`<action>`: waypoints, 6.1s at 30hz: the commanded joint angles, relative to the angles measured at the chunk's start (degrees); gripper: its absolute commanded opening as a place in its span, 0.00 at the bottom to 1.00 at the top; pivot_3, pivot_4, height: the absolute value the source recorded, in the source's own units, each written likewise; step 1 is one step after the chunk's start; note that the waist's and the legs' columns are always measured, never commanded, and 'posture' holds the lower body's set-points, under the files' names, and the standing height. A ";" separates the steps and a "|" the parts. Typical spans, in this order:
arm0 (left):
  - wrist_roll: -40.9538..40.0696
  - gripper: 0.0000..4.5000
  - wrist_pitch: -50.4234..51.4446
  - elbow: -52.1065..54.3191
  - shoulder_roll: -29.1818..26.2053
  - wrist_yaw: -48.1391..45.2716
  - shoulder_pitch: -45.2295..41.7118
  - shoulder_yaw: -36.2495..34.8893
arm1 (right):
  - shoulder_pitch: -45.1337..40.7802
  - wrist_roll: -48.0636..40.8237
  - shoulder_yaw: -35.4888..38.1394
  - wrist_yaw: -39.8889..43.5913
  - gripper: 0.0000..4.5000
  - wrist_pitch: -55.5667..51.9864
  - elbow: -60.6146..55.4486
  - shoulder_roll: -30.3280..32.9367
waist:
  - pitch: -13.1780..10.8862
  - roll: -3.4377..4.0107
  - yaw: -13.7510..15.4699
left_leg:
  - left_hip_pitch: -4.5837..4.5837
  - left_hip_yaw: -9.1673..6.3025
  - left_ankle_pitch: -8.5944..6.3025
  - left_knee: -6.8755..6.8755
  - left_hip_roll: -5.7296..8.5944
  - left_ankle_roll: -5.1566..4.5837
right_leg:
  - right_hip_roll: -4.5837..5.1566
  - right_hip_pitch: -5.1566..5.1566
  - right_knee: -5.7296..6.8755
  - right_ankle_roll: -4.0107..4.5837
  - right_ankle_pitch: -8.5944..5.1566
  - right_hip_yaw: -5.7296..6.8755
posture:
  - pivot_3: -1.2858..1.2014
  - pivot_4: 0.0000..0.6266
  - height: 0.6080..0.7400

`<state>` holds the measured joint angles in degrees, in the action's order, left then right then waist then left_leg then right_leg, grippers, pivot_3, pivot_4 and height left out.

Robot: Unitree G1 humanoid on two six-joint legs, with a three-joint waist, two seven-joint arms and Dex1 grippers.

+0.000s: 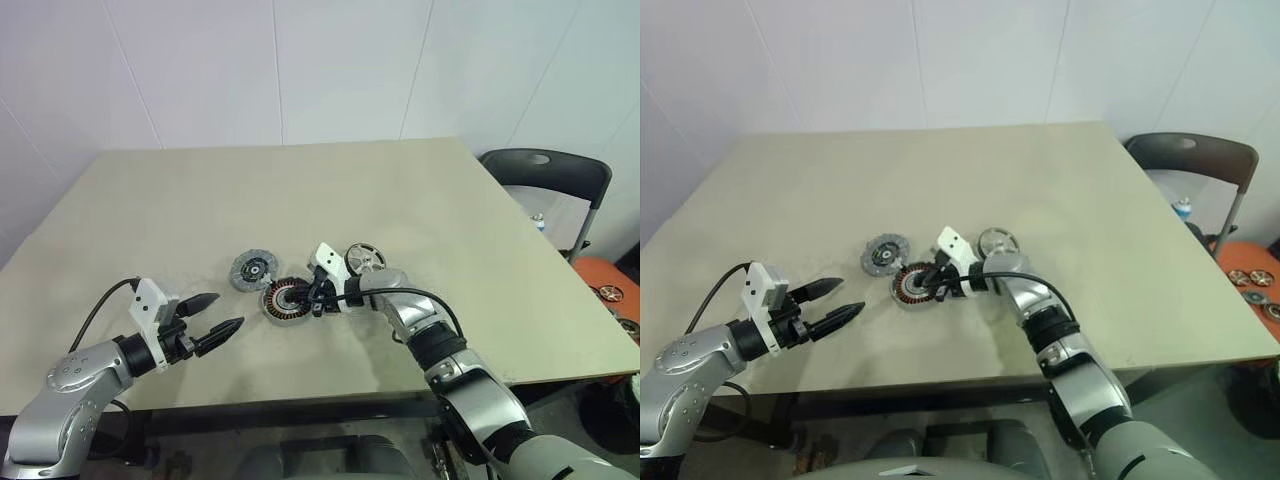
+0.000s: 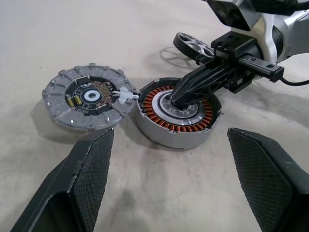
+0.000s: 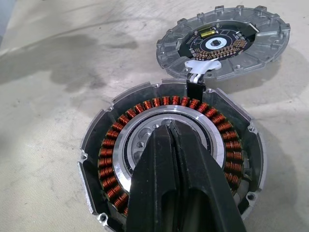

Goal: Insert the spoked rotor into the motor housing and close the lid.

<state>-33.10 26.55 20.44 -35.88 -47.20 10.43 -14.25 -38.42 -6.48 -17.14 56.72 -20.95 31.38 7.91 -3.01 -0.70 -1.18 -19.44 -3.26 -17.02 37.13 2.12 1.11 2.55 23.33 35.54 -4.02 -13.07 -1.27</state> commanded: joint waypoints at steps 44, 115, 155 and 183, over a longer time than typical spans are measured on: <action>0.38 0.89 -2.21 -0.04 0.69 1.38 -1.85 0.37 | -1.32 -5.34 0.52 0.14 0.01 -8.12 -10.03 -0.89 | 0.10 0.17 0.06 | -0.09 -0.01 -0.01 -0.09 0.04 0.00 | 0.06 0.07 -0.08 0.00 -0.01 0.02 | 0.52 0.00 1.00; 0.40 0.89 -2.16 -1.03 0.46 1.18 -2.59 0.40 | -4.58 -8.72 10.72 -5.87 0.01 -6.32 -1.75 -5.35 | 0.10 0.20 -0.01 | -0.07 -0.03 0.00 -0.08 0.02 0.00 | 0.03 0.05 -0.07 0.00 0.00 0.00 | 0.52 0.00 1.00; 0.81 0.89 -2.50 -1.83 0.50 0.65 -3.33 0.52 | -3.08 -6.62 8.41 -4.49 0.01 -5.51 0.13 -4.38 | 0.10 0.21 0.02 | -0.04 -0.03 0.00 -0.07 0.03 0.00 | 0.02 0.01 -0.09 0.01 -0.01 0.01 | 0.52 0.00 1.00; 0.64 0.89 -2.13 -0.83 0.60 1.49 -2.25 -0.01 | -0.31 -0.34 -0.94 -3.89 0.01 -0.18 -0.83 -1.74 | 0.10 0.22 0.02 | -0.06 -0.04 -0.01 -0.07 0.02 0.00 | 0.02 0.03 -0.11 0.00 -0.01 0.03 | 0.52 0.00 1.00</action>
<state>-32.16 25.38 17.66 -34.90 -45.92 8.49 -12.69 -37.54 -8.14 -18.60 54.46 -23.62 29.37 6.67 -2.92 -0.49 -1.15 -19.50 -3.30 -17.03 37.06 2.14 1.11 2.57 23.36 35.43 -4.02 -13.08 -1.24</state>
